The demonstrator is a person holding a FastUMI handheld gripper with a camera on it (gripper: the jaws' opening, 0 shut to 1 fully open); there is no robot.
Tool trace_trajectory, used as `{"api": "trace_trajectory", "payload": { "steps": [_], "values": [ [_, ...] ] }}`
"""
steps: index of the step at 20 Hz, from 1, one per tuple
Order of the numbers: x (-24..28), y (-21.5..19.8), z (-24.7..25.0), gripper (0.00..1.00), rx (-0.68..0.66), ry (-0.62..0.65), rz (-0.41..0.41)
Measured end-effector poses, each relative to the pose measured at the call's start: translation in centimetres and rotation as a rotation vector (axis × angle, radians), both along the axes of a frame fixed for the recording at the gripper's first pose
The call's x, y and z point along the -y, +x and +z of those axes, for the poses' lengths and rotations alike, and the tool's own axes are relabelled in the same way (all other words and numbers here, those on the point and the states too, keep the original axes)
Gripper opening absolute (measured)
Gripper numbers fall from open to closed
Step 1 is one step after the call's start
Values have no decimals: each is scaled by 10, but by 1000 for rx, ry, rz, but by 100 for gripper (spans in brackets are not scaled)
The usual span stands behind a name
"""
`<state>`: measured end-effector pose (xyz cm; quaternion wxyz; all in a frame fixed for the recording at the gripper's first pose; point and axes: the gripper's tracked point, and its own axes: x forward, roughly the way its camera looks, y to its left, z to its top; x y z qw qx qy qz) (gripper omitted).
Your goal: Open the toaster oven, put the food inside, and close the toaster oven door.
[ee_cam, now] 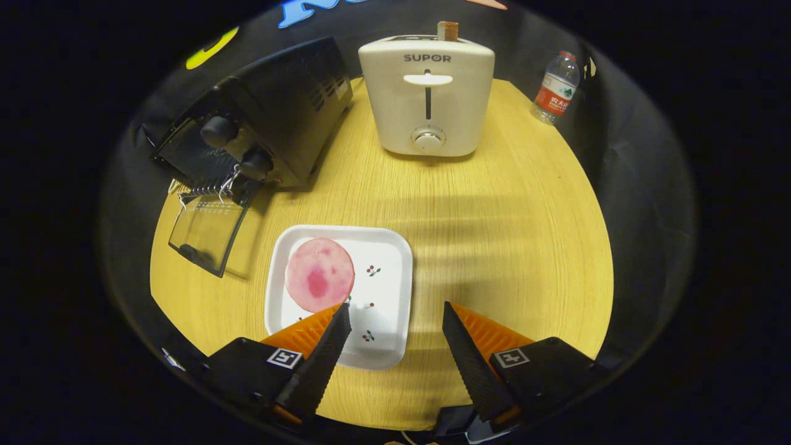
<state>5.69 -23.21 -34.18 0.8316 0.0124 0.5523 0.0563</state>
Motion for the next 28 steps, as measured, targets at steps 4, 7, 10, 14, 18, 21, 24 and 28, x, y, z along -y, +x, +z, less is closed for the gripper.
{"api": "trace_trajectory", "payload": {
  "steps": [4,7,10,14,18,21,24,28],
  "values": [
    [-4,-4,-14,88,-61,11,14],
    [1,-6,-16,60,-79,-17,12],
    [-1,-5,-19,41,-67,-7,38],
    [2,-7,-17,25,-130,33,-28],
    [4,-10,-20,8,-173,107,-47],
    [2,-10,-25,2,-177,178,-80],
    [0,-12,-25,2,-190,221,-99],
    [-4,-16,-26,2,-201,280,-163]
  ]
}}
